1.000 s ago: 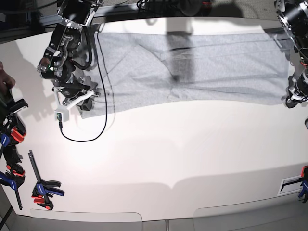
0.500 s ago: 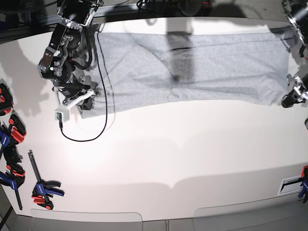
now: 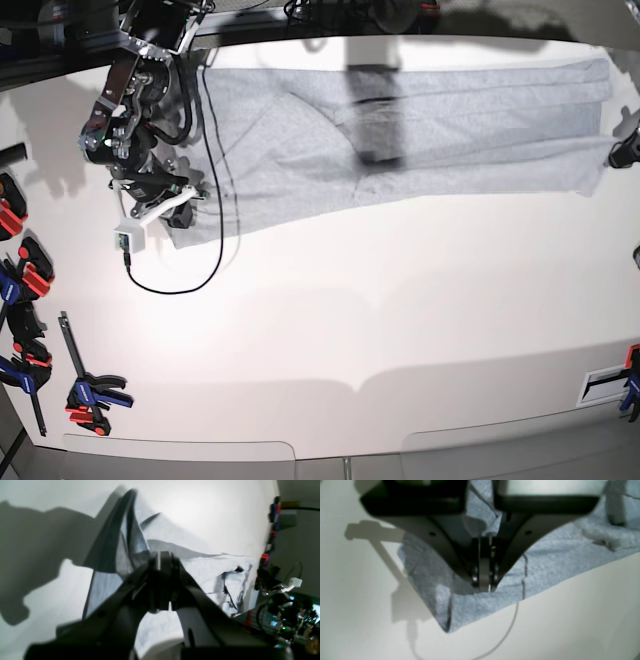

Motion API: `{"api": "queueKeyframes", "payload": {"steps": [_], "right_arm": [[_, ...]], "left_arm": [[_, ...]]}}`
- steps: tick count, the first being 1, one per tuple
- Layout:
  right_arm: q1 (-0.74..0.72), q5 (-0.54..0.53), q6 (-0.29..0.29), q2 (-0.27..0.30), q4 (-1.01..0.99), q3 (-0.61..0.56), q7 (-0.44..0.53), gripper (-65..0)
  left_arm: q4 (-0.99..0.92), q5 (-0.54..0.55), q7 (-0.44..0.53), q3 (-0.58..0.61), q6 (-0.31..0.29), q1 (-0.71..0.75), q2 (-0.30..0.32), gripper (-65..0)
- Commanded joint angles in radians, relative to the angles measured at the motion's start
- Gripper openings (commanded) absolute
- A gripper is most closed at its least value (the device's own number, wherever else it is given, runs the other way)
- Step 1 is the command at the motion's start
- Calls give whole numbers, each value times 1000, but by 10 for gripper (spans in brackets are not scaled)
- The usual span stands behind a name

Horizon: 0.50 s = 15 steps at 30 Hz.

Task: Fold the T-shirt properly
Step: 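Pull the shirt ends apart with both grippers to straighten the strip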

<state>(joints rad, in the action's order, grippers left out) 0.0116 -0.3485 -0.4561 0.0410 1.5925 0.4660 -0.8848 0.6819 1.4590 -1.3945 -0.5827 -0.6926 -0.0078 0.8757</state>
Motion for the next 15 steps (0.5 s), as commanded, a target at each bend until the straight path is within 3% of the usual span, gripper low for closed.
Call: {"api": "queueKeyframes", "payload": {"steps": [1, 6, 10, 15], "right_arm": [[-16, -18, -16, 6, 21, -2, 19, -650], [-16, -18, -16, 6, 21, -2, 19, -650], [-16, -19, -16, 6, 21, -2, 19, -650], [-17, -19, -16, 6, 21, -2, 20, -650]], "left_arm": [[14, 25, -2, -5, -6, 3, 34, -650], [14, 25, 46, -5, -6, 54, 28, -650], [14, 25, 69, -5, -6, 58, 22, -458], [14, 25, 140, -5, -6, 58, 22, -445]]}}
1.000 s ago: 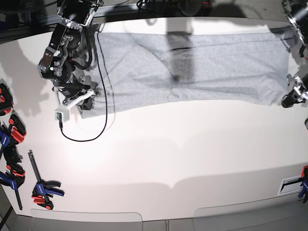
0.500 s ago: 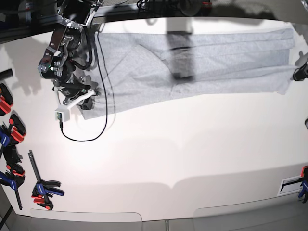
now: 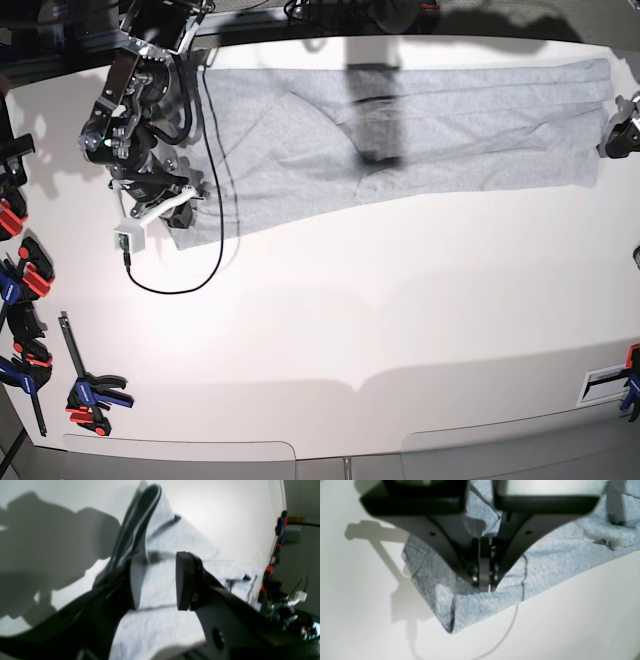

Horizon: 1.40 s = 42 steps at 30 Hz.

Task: Fold the T-shirt properly
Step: 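Pull the shirt ends apart with both grippers to straighten the strip, then release the right gripper and lift the left gripper with the shirt end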

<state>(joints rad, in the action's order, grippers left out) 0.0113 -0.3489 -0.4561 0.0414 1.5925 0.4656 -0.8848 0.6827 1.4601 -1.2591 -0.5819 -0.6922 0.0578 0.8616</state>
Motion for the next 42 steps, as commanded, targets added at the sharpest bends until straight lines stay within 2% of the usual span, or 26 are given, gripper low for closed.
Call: {"api": "queueKeyframes", "payload": {"steps": [1, 4, 6, 7, 10, 14, 18, 20, 23, 28, 36, 42], "right_arm": [[-16, -18, -16, 6, 21, -1, 20, -650], [-16, -23, -25, 6, 21, -1, 18, -650], [-16, -36, -73, 6, 21, -1, 8, -650], [-16, -60, -97, 6, 21, -1, 2, -649], [-16, -164, -156, 6, 22, -1, -26, -575], [-16, -283, -242, 6, 29, -1, -55, -556], [-16, -418, -242, 6, 56, -3, -133, -524], [-16, -472, -242, 6, 69, -15, -166, -524], [-16, -493, -242, 6, 70, -49, -180, -524], [-16, -492, -242, 6, 70, -128, -182, -524], [-16, -489, -242, 6, 70, -185, -182, -524], [-16, -489, -242, 6, 70, -185, -197, -524]], "left_arm": [[14, 23, 19, -6, -6, -8, 36, -445], [14, 23, 51, -7, -6, -11, 36, -445], [14, 23, 69, -7, -6, -11, 37, -445], [14, 23, 74, -7, -6, -11, 36, -445], [14, 23, 82, -23, -6, -11, 36, -445], [13, 23, 83, -106, -6, -10, 36, -445], [13, 23, 84, -210, -6, -3, 36, -440], [13, 23, 96, -238, -6, 19, 35, -384], [13, -22, 154, -243, -6, 75, 29, -283], [13, -121, 259, -243, -6, 143, -35, -278], [13, -133, 235, -243, -6, 144, -170, -278], [13, -132, 181, -242, -6, 144, -222, -278]]}}
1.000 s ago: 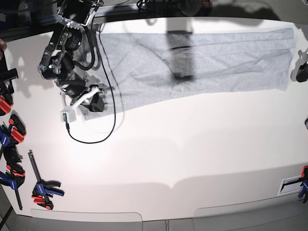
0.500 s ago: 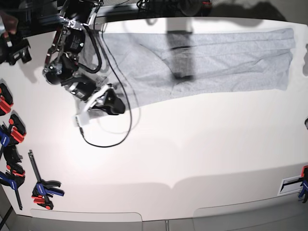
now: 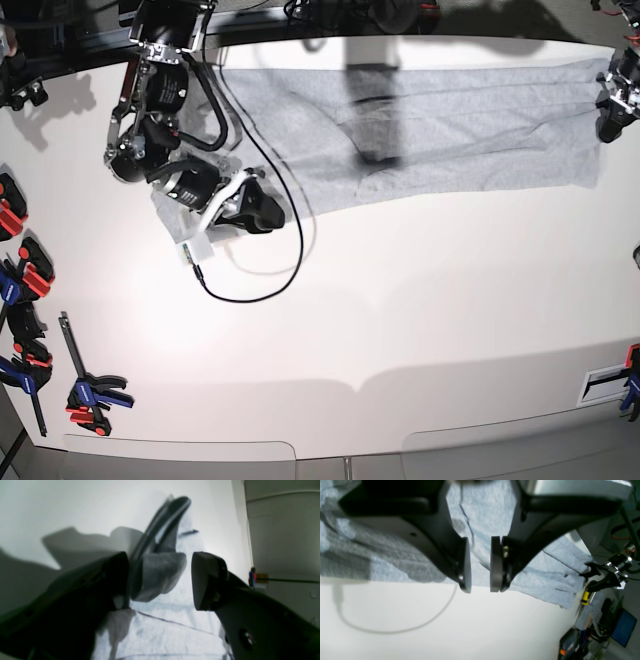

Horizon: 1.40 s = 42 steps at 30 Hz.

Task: Fold the T-shirt properly
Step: 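Release the right gripper and lift the left gripper with the shirt end, then fold the shirt end with the left gripper toward the right gripper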

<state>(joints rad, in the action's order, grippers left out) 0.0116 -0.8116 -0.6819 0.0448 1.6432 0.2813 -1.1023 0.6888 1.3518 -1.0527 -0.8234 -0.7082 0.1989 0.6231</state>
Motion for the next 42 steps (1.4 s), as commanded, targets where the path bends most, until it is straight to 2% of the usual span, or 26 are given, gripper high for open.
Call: {"api": "queueKeyframes", "payload": {"steps": [1, 9, 13, 15, 19, 20, 24, 26, 33, 42], "right_arm": [[-16, -26, -16, 2, 19, 0, 19, -524], [-17, -26, -16, 2, 19, 0, 18, -524], [-17, -26, -16, 2, 19, 0, 19, -524], [-17, -26, -16, 2, 19, 0, 19, -524], [-17, -26, -16, 2, 19, 0, 19, -524], [-17, -26, -16, 2, 19, 0, 19, -524], [-17, -26, -16, 2, 19, 0, 21, -525], [-17, -26, -16, 2, 19, 2, 21, -525], [-18, -26, -16, 2, 19, 57, 53, -525], [-37, 8, -16, 3, 19, 293, 66, -525]], "left_arm": [[7, -23, -43, 0, 10, 3, 14, -278], [18, -16, -173, 0, 10, 3, 15, -281], [25, -16, -185, 0, 10, 3, 15, -293], [26, -16, -185, 0, 10, 3, 17, -362], [26, -16, -158, 0, 10, 3, 21, -615], [26, -13, -148, 0, 10, 3, 23, -650], [26, 132, -180, -1, 10, 3, 29, -650], [35, 132, -237, -1, 10, -1, 31, -650], [240, 132, -294, -1, 10, 0, 3, -650], [581, 132, -334, 10, 10, 7, -122, -650]]}}
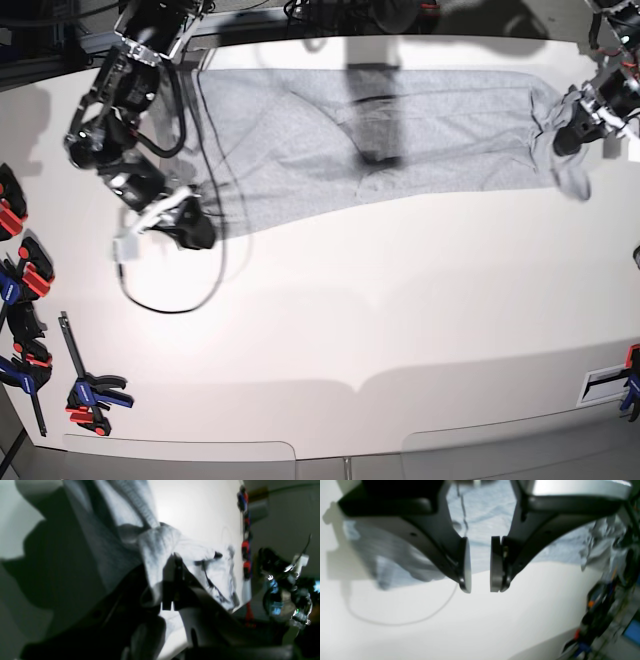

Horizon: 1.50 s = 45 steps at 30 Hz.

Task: Fold the T-shirt properly
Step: 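Fold the shirt end with the left gripper toward the right gripper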

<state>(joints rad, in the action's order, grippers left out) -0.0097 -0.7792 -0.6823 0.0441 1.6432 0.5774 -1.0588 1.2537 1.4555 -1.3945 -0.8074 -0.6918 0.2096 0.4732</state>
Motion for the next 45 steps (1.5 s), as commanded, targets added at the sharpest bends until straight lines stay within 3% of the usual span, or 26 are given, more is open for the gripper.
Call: {"api": "queueKeyframes", "payload": {"steps": [1, 6, 15, 18, 23, 33, 35, 37, 45], "right_arm": [[-15, -24, -16, 3, 19, 22, 24, -525], [-14, -24, -16, 25, 19, 100, 29, -525], [-14, 26, -16, 84, 19, 103, 30, -525], [-14, 25, -16, 83, 19, 103, 30, -525], [-14, 24, -16, 84, 19, 103, 30, -525], [-14, 19, -16, 83, 19, 103, 30, -526], [-14, 19, -16, 83, 19, 103, 30, -526], [-14, 19, -16, 83, 19, 103, 30, -526], [-14, 16, -16, 84, 19, 103, 30, -525]], "left_arm": [[46, 28, 11, 1, -6, -1, 14, -650], [214, 28, 14, 78, -6, 39, -51, -650], [501, 28, 38, 300, -6, 89, -174, -650], [517, 28, 87, 378, -6, 89, -206, -650], [517, 10, 89, 475, -6, 87, -250, -650], [517, -15, 111, 496, -6, 87, -259, -644], [517, -15, 137, 496, -6, 87, -259, -498], [517, -15, 139, 496, -6, 84, -259, -403], [523, -7, 139, 492, -6, 68, -259, -383]]}}
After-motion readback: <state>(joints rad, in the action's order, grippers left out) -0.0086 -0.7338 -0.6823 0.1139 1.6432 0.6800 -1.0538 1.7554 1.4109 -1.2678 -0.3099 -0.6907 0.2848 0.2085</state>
